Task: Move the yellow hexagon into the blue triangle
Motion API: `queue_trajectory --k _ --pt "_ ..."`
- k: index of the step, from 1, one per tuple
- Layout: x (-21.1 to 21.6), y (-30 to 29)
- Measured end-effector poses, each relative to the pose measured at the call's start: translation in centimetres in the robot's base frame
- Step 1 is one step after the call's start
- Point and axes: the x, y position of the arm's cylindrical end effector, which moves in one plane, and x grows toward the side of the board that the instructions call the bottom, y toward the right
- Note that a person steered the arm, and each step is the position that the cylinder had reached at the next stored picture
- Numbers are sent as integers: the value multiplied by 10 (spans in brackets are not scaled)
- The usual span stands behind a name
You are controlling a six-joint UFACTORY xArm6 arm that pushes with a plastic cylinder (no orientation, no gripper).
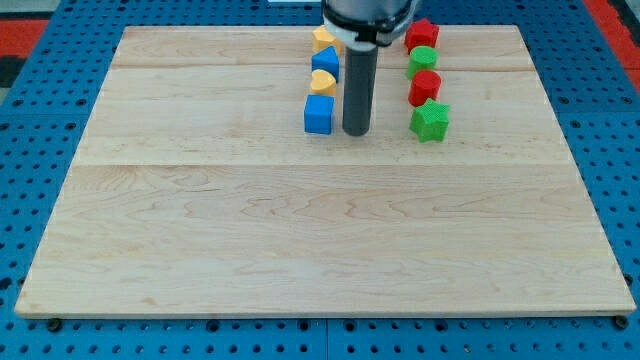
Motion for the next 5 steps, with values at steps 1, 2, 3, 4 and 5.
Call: queue_trajectory --k 1,2,3,4,5 --pt "-27 -9" --pt "-36 -9" --pt "-68 8" --pt "-109 13" --pt "-161 7"
